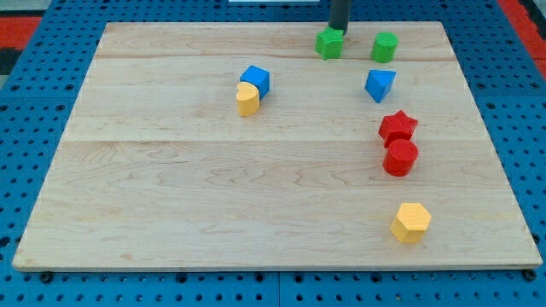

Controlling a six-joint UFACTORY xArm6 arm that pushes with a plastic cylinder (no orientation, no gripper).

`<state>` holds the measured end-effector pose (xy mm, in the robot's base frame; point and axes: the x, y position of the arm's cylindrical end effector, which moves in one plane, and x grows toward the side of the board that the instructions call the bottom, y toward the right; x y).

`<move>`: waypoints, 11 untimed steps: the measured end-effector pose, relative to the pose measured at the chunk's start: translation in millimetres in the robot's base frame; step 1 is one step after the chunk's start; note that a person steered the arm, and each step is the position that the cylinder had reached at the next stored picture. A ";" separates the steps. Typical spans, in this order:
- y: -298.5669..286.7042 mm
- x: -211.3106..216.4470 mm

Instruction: Place the green star to the left of blue cube

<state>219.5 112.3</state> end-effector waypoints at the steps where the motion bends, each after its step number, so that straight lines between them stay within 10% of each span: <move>1: 8.2 7.6; 11: -161.1 68.2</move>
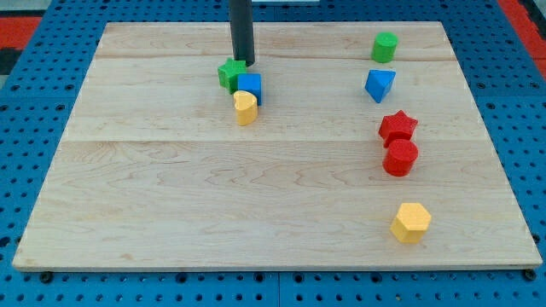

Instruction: Place the green star to the left of blue cube

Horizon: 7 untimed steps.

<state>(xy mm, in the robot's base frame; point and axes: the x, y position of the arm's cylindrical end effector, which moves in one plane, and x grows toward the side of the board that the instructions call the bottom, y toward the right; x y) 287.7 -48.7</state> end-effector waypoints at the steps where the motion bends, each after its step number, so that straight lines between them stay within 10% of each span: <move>1: -23.2 6.4; 7: -42.6 14.2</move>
